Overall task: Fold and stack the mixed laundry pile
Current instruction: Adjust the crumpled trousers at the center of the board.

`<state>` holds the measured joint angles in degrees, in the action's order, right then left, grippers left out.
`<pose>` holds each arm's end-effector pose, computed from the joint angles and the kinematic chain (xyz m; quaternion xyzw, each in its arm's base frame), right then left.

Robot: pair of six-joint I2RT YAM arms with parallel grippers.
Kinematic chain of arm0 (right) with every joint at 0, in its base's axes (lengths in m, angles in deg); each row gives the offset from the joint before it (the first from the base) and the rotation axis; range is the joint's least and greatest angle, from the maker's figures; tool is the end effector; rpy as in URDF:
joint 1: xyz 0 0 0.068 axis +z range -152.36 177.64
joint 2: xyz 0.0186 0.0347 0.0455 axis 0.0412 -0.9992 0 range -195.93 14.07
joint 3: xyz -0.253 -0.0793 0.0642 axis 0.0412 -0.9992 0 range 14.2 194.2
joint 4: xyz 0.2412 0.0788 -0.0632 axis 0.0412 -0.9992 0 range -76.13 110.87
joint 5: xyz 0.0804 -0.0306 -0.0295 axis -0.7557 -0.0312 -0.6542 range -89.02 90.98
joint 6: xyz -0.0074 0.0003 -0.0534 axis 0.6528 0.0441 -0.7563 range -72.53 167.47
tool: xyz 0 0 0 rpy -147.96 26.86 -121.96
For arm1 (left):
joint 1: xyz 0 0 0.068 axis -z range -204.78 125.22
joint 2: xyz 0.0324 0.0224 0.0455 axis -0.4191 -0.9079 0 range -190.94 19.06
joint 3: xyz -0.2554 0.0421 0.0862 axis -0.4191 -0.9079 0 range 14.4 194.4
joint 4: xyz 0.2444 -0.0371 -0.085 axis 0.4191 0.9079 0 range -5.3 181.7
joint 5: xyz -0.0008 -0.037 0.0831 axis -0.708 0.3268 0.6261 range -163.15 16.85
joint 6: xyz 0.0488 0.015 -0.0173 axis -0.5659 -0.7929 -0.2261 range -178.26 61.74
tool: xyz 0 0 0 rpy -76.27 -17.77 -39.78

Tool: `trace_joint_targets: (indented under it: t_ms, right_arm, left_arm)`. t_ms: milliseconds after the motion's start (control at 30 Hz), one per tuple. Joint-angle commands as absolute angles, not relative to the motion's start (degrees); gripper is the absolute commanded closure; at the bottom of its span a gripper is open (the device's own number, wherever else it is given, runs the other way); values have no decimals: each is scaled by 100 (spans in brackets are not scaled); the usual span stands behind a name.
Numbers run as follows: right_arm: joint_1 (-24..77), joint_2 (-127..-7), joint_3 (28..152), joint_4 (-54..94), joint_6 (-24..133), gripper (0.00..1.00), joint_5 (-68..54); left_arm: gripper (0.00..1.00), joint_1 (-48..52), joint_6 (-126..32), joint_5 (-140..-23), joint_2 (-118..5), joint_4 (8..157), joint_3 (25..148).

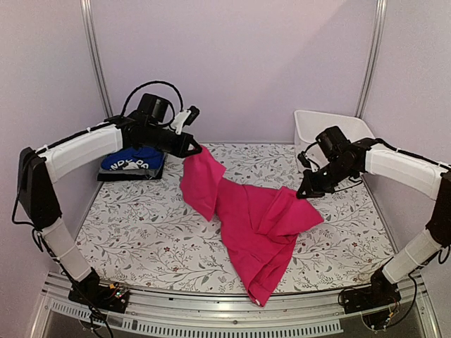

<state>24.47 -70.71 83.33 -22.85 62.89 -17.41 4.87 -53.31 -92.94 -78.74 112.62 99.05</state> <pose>0.2654 0.1468 0.2753 -0.1366 0.9432 0.2377 0.1876 0.3322 -0.2030 0.3071 0.2613 0.8607 -0.2706 0.3430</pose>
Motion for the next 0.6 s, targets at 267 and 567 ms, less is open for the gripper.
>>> trace_joint_targets:
  t_ms: [267, 567]
  right_arm:
    - [3116, -9369, 7879, -1420, 5582, 100, -2101]
    - [4698, -10474, 10142, -1587, 4835, 100, -4524]
  left_arm:
    - [100, -403, -4367, -9315, -7146, 10786, 10285]
    - [100, -1573, -3895, -9642, -7085, 10618, 10634]
